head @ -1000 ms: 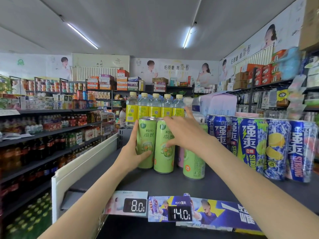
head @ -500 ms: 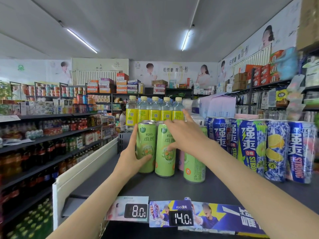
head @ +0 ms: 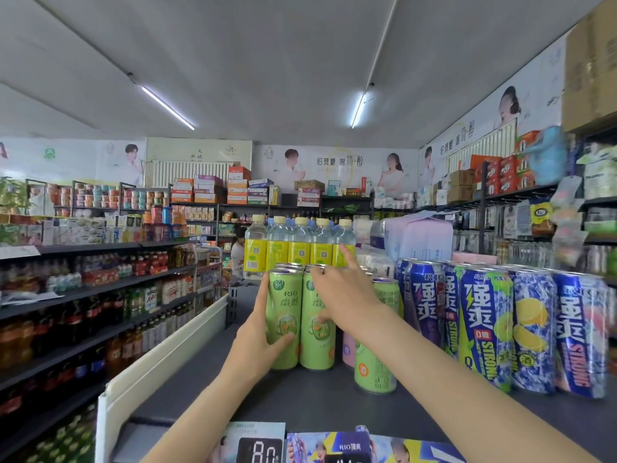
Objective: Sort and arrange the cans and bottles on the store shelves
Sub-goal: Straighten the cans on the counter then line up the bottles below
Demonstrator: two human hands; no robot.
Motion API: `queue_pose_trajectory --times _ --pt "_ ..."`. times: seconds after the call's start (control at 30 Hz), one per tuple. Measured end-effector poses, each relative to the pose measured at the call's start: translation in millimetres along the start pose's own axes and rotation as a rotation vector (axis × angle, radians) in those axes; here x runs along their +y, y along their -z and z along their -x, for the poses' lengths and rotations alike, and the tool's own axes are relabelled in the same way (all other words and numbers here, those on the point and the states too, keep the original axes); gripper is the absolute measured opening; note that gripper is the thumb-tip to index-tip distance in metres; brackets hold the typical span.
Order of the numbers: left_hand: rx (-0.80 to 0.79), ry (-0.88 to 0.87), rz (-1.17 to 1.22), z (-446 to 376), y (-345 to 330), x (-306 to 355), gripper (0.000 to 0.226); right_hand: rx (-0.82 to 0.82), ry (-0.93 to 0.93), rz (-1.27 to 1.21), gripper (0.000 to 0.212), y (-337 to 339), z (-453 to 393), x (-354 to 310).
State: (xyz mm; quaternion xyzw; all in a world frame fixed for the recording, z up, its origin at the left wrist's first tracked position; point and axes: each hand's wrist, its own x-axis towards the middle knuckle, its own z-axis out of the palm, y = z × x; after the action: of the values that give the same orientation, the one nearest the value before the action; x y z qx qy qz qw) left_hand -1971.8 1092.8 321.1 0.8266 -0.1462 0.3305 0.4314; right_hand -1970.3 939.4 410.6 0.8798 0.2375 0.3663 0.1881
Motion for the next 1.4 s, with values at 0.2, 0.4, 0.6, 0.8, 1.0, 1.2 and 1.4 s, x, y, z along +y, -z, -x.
queue_pose_trajectory --times 0.2,0.4,0.6,0.8,1.0,1.2,1.4 --pt "-0.02 -0.106 -0.232 5.0 4.1 17.3 0.102 -0.046 -0.029 -0.091 0.085 18.9 26.9 24.1" --pt "-0.041 0.015 -0.421 2.2 -4.7 34.8 0.104 -0.136 -0.184 -0.704 0.104 19.5 73.9 62.0" --pt "-0.013 0.054 -0.458 1.2 -12.5 38.9 0.103 -0.136 -0.435 -1.201 0.116 -16.4 98.5 46.1" --pt "-0.012 0.042 -0.407 2.4 -11.9 34.5 0.103 -0.129 -0.481 -1.246 0.099 -21.7 94.9 36.6" --pt "0.008 0.045 -0.423 0.9 -15.3 30.1 0.105 -0.112 -0.498 -1.215 0.087 -20.4 90.7 29.9" --pt "0.019 0.03 -0.427 0.9 -15.9 26.4 0.106 -0.12 -0.535 -1.275 0.068 -21.5 90.2 24.4" --pt "0.042 -0.019 -0.411 1.8 -8.8 28.7 0.103 -0.104 -0.65 -1.188 0.061 -21.5 102.8 38.0"
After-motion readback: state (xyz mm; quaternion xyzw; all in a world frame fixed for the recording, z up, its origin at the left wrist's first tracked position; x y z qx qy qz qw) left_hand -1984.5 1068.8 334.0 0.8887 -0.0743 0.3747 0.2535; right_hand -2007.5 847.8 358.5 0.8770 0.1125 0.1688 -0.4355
